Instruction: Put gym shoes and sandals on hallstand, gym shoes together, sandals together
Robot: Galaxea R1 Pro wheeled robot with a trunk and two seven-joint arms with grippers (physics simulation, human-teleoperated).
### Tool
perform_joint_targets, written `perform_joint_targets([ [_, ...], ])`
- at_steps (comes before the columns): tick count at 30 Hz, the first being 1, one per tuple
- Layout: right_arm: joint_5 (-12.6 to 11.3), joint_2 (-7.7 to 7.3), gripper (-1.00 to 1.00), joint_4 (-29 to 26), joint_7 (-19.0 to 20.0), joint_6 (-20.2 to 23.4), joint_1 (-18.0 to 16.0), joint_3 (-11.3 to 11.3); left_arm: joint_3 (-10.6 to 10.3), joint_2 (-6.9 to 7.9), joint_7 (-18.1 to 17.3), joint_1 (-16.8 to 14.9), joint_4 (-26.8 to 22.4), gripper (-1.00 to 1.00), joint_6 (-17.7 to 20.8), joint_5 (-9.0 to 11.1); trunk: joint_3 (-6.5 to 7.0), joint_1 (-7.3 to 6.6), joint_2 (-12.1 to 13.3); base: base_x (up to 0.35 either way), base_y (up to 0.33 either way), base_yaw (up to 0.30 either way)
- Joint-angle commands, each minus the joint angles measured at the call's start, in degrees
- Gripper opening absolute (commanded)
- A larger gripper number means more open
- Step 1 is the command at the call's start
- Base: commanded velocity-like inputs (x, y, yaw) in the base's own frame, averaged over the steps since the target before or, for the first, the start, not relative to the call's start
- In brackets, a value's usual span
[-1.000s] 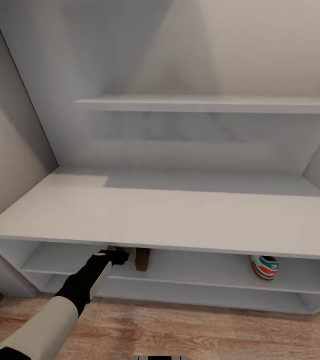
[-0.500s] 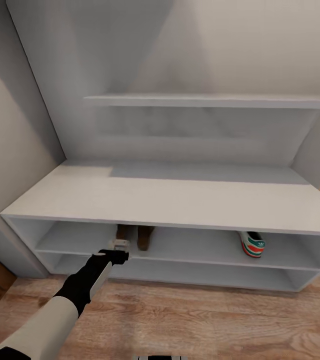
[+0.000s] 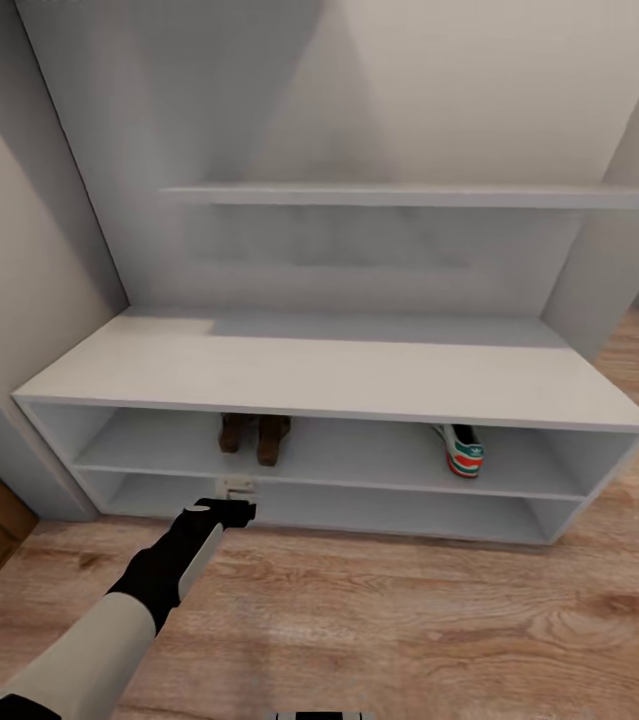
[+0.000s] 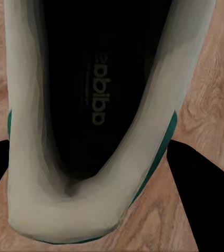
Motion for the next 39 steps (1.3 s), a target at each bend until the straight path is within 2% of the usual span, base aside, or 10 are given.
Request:
perform_joint_targets([
  [1, -0.5, 0.00, -1.00, 0.0, -0.1, -0.2, 0.0, 0.2, -0.2, 0.11, 0.5, 0.0, -0.1, 1.00, 0.2, 0.6, -0.05, -0.04, 0.0, -0.291, -0.154, 0.000],
  [9, -0.5, 0.00, -1.00, 0.0, -0.1, -0.2, 0.0, 0.2, -0.1, 0.64, -0.2, 1.7, 0.0, 1.00, -8.9, 1.1, -0.05, -0.04, 0.0, -0.309, -0.080, 0.000],
  [14, -0.5, 0.07, -1.00, 0.0, -0.1, -0.2, 0.0, 0.3, 0.1, 1.48, -3.8, 8.0, -0.2, 1.00, -17.3, 1.1, -0.05, -0.04, 0.0, -0.314, -0.007, 0.000],
  [15, -0.5, 0.08, -1.00, 0.0, -0.1, -0.2, 0.0, 0.3, 0.5, 5.20, -17.2, 12.4, -0.1, 1.00, -26.0, 1.5, -0.05, -0.04, 0.0, -0.055, 0.000, 0.000],
  [17, -0.5, 0.09, -1.00, 0.0, -0.1, -0.2, 0.0, 0.3, 0.8, 5.93, -19.9, 13.1, -0.1, 1.00, -26.9, 1.7, -0.05, -0.04, 0.0, -0.039, 0.000, 0.000],
  [18, -0.5, 0.17, -1.00, 0.0, 0.0, -0.3, 0.0, 0.3, 7.4, 11.11, -43.4, 18.3, -0.1, 1.00, -28.7, 3.0, -0.05, -0.04, 0.0, 0.000, 0.000, 0.000],
  [20, -0.5, 0.17, -1.00, 0.0, 0.0, -0.3, 0.0, 0.3, 10.8, 12.25, -49.0, 20.2, -0.1, 1.00, -29.0, 3.1, -0.05, -0.04, 0.0, 0.000, 0.000, 0.000],
  [21, -0.5, 0.24, -1.00, 0.0, 0.0, -0.3, 0.0, 0.3, 15.9, 13.59, -56.4, 22.4, -0.1, 1.00, -33.2, 2.9, -0.05, -0.04, 0.0, 0.000, 0.000, 0.000],
  [26, -0.5, 0.54, -1.00, 0.0, 0.0, -0.3, 0.0, 0.3, 19.4, 14.79, -60.7, 23.0, 0.0, 1.00, -34.9, 2.6, -0.05, -0.04, 0.0, -0.036, -0.005, 0.000],
  [39, -0.3, 0.96, -1.00, 0.1, 0.0, -0.4, 0.0, 0.4, 20.0, 14.85, -61.3, 23.2, -0.1, 1.00, -35.0, 2.2, -0.05, -0.04, 0.0, -0.306, -0.008, 0.000],
])
